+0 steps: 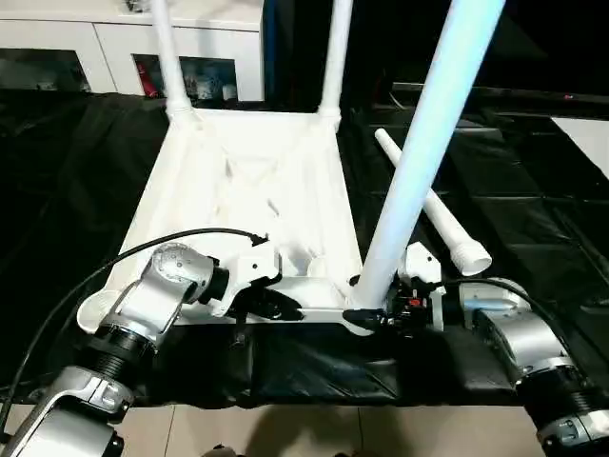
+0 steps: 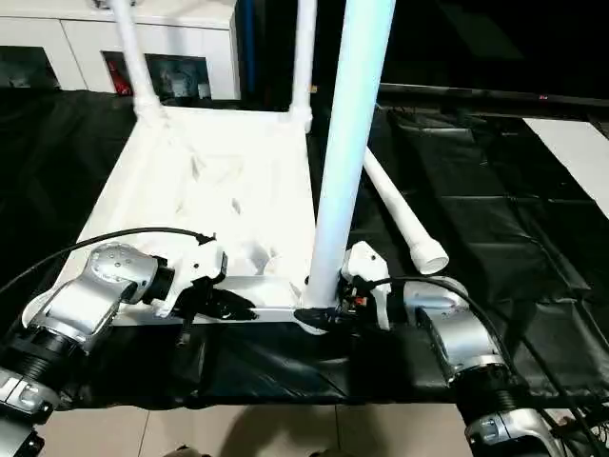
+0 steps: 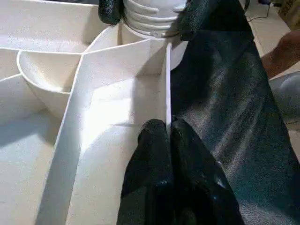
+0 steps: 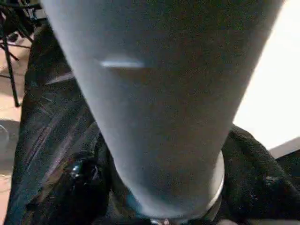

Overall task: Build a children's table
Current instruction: Rotate leg to tighten

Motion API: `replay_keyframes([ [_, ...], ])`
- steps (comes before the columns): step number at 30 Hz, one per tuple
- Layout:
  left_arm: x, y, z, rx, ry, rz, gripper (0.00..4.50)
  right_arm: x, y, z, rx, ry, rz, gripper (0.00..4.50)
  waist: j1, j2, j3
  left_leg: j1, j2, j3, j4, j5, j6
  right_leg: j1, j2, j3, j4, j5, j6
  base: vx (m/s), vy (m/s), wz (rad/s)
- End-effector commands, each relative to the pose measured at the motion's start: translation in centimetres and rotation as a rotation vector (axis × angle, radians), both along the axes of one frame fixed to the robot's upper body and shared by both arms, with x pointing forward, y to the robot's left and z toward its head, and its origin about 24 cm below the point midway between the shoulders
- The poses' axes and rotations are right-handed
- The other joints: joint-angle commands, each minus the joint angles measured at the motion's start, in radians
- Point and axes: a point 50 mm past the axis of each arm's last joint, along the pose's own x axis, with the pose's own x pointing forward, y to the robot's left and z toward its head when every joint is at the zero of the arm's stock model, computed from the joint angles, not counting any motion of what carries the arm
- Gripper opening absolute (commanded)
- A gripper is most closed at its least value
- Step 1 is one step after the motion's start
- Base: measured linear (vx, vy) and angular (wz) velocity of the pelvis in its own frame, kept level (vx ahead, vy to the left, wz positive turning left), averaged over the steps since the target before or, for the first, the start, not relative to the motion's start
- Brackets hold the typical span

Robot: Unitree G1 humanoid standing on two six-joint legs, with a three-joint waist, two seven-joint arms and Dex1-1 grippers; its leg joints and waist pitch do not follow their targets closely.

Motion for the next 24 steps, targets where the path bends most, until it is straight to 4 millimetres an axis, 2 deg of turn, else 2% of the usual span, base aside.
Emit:
replay_keyframes([
  [1,0.6,-1.1,0.9,-0.04,-0.036,0.01,0.0,-0.5,1.4,0.1,0.06,0.021,0.033,2.75,-0.002,-0.004,-0.061,0.011,0.053,-0.01,-0.063,-0.123,0.084,0.056,-0.086,0.055,-0.061,-0.147,-0.231,0.0,0.0,0.0],
  [4,0.8,-1.5,0.7,-0.05,-0.03,0.09,0.0,0.0,2.0,-0.5,0.094,0.034,-0.106,2.72,-0.002,-0.003,-0.058,0.011,0.053,-0.012,-0.066,-0.145,0.064,0.054,-0.088,0.054,-0.066,-0.201,-0.22,0.0,0.0,0.0],
  [5,0.7,-1.7,0.5,-0.048,-0.028,0.122,0.0,0.4,2.3,-0.8,0.086,0.023,-0.173,2.72,-0.006,-0.003,-0.056,0.013,0.052,-0.012,-0.067,-0.167,0.048,0.051,-0.088,0.054,-0.07,-0.243,-0.21,0.0,0.0,0.0],
  [6,0.7,-2.1,0.2,-0.038,-0.03,0.181,0.0,0.9,2.9,-1.5,0.08,0.017,-0.3,2.72,-0.012,-0.003,-0.054,0.011,0.052,-0.015,-0.07,-0.188,0.031,0.051,-0.09,0.054,-0.073,-0.291,-0.198,0.0,0.0,0.0],
  [7,0.7,-2.1,0.2,-0.038,-0.03,0.181,0.0,0.9,2.9,-1.5,0.08,0.017,-0.3,2.72,-0.016,-0.003,-0.051,0.008,0.051,-0.016,-0.072,-0.201,0.025,0.051,-0.089,0.052,-0.077,-0.321,-0.189,0.0,0.0,0.0],
  [8,0.8,-2.5,-0.1,-0.036,-0.035,0.249,0.0,1.4,3.3,-1.9,0.068,0.002,-0.392,2.72,-0.022,0.001,-0.05,0.006,0.05,-0.02,-0.075,-0.224,0.006,0.052,-0.089,0.048,-0.081,-0.383,-0.162,0.0,0.0,0.0],
  [9,0.8,-2.9,-0.2,-0.039,-0.033,0.285,0.0,1.6,3.8,-2.2,0.066,0.005,-0.453,2.72,-0.028,0.001,-0.05,0.011,0.048,-0.021,-0.074,-0.249,-0.003,0.047,-0.089,0.048,-0.089,-0.425,-0.149,0.0,0.0,0.0],
  [12,0.8,-4.1,-0.6,-0.051,-0.031,0.396,0.0,2.3,5.1,-3.0,0.048,0.019,-0.601,2.7,-0.046,-0.002,-0.047,0.008,0.044,-0.022,-0.073,-0.267,-0.002,0.044,-0.087,0.048,-0.096,-0.454,-0.142,0.0,0.0,0.0],
  [14,1.0,-5.1,-0.7,-0.056,-0.044,0.467,0.0,2.6,6.4,-3.2,0.027,0.023,-0.668,2.7,-0.05,-0.002,-0.047,0.014,0.042,-0.021,-0.069,-0.281,-0.001,0.039,-0.087,0.049,-0.102,-0.489,-0.13,0.0,0.0,0.0],
  [15,1.0,-5.6,-0.7,-0.063,-0.045,0.477,0.0,2.6,7.0,-3.2,0.011,0.003,-0.667,2.7,-0.052,-0.002,-0.047,0.017,0.042,-0.021,-0.069,-0.283,0.003,0.036,-0.085,0.051,-0.102,-0.481,-0.128,0.0,0.0,0.0],
  [16,1.0,-5.8,-0.6,-0.066,-0.044,0.474,0.0,2.6,7.2,-3.1,0.002,-0.011,-0.661,2.7,-0.051,-0.005,-0.047,0.016,0.041,-0.02,-0.069,-0.287,0.006,0.036,-0.084,0.049,-0.104,-0.484,-0.124,0.0,0.0,0.0],
  [19,1.0,-6.1,-0.6,-0.07,-0.05,0.476,0.0,2.6,7.5,-2.9,0.032,-0.017,-0.652,2.7,-0.05,-0.002,-0.049,0.012,0.041,-0.02,-0.071,-0.285,0.022,0.038,-0.082,0.05,-0.101,-0.449,-0.118,0.0,0.0,0.0],
  [21,1.0,-6.0,-0.5,-0.069,-0.052,0.476,0.0,2.8,7.2,-2.8,0.049,-0.011,-0.667,3.26,-0.05,0.001,-0.049,0.012,0.042,-0.02,-0.072,-0.288,0.024,0.038,-0.081,0.051,-0.099,-0.431,-0.126,0.0,0.0,0.0],
  [24,0.8,-5.7,-0.6,-0.059,-0.054,0.461,0.0,3.0,6.3,-2.4,0.06,-0.028,-0.67,3.48,-0.05,0.006,-0.05,0.012,0.043,-0.021,-0.073,-0.294,0.022,0.039,-0.081,0.051,-0.097,-0.404,-0.139,0.0,0.0,0.0],
])
